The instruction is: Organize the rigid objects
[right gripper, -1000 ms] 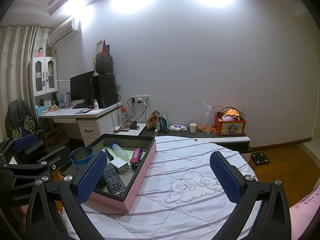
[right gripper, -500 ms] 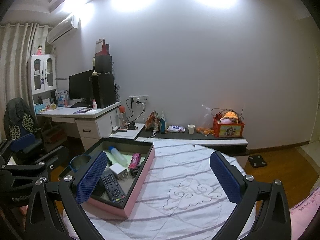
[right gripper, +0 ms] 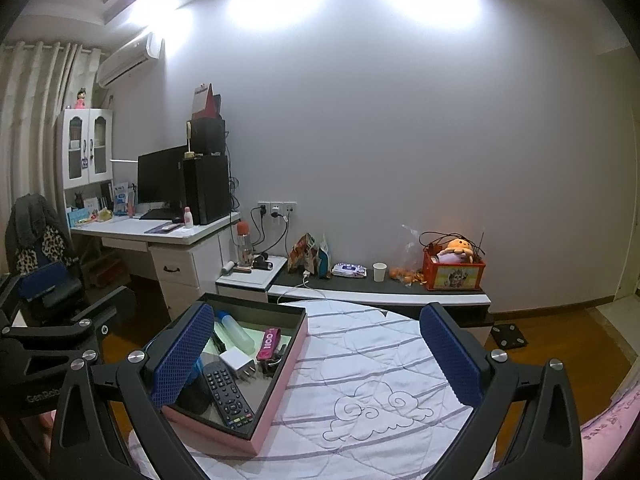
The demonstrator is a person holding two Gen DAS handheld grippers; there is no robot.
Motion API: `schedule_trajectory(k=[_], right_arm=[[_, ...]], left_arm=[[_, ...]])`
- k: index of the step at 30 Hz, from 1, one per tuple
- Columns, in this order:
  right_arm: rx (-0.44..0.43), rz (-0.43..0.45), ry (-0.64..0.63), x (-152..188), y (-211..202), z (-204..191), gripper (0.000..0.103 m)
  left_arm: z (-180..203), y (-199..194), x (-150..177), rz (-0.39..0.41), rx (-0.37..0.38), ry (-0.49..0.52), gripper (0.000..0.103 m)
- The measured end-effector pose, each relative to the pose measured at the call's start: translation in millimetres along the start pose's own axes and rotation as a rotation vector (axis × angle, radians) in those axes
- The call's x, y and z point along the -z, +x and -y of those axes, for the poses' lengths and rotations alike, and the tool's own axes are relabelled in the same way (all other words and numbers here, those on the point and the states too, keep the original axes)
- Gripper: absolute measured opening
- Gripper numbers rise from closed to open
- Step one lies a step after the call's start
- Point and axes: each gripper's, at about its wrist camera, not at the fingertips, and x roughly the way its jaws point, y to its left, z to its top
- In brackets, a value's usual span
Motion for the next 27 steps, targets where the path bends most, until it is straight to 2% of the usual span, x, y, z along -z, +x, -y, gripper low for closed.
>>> schedule_trajectory(k=[27], right_arm=[[-0.011,-0.018,-0.005,2.1,2.2,-5.3,0.103]], left_arm=[[-3.4,5.5,4.2,-0.018,-0.006,-0.015,0.103]])
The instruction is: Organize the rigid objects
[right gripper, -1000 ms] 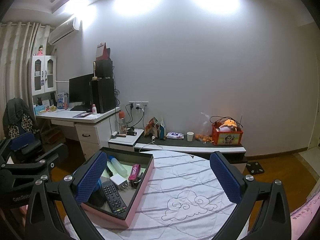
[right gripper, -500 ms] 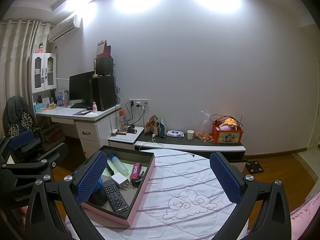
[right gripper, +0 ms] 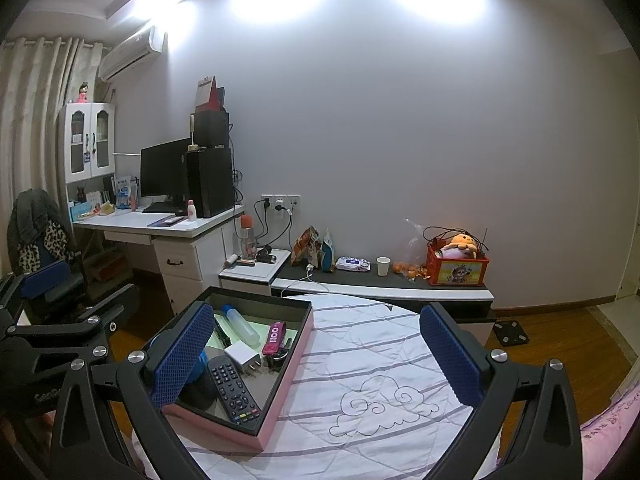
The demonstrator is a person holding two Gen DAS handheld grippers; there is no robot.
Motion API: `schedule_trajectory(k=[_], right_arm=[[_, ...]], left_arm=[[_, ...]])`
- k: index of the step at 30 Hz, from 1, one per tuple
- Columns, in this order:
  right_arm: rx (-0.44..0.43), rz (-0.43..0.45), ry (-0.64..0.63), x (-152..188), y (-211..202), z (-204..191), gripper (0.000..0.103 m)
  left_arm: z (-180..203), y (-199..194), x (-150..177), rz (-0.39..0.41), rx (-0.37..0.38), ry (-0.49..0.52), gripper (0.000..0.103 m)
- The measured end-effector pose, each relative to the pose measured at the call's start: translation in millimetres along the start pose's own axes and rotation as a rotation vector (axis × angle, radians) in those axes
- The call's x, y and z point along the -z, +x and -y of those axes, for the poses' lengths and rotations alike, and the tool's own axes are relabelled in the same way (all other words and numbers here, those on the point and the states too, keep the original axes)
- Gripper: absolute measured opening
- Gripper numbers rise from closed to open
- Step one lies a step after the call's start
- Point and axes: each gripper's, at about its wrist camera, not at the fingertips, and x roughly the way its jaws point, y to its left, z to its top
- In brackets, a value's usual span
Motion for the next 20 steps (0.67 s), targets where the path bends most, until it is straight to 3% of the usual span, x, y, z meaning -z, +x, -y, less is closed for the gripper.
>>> schedule_trajectory(k=[20], right_arm=[[-0.002,-0.024,0.007,4.8,5.1,0.5,0.103]], left_arm=[[-0.7,4.6,4.2,0.008,0.015,-0.008,0.103]])
